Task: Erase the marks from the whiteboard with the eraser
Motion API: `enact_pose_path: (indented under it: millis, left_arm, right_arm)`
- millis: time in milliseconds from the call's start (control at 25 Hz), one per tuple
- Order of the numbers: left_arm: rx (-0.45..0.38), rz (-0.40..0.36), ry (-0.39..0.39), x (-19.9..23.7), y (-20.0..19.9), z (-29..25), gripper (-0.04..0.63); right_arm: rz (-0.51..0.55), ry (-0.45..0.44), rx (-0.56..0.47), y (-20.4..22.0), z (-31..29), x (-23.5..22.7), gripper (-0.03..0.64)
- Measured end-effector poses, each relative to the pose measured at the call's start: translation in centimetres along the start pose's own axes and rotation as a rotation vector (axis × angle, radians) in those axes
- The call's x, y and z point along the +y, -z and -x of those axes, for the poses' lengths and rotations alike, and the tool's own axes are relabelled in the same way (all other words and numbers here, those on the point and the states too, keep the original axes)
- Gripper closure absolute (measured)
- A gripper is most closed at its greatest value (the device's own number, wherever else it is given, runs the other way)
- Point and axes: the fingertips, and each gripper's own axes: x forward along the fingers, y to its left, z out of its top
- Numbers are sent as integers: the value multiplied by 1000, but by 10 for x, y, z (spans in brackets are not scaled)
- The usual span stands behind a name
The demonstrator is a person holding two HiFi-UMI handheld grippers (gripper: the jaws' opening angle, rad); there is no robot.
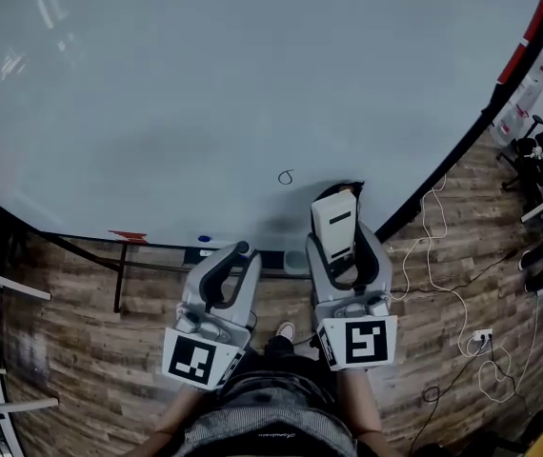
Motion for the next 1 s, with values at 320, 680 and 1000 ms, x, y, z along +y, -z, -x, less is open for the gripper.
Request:
enact_pose_path:
  millis: [320,680,1000]
  left_arm:
    - [-22,-21,19,23,6,-37,522]
    - [-23,-1,129,49,2,-48,522]
    - [-25,15,216,61,3,-47,522]
  right_arm:
    - [118,57,-29,-14,-36,-10,356]
    - [108,163,-4,-9,-64,-1,357]
    - [111,224,8,-9,-68,-2,359]
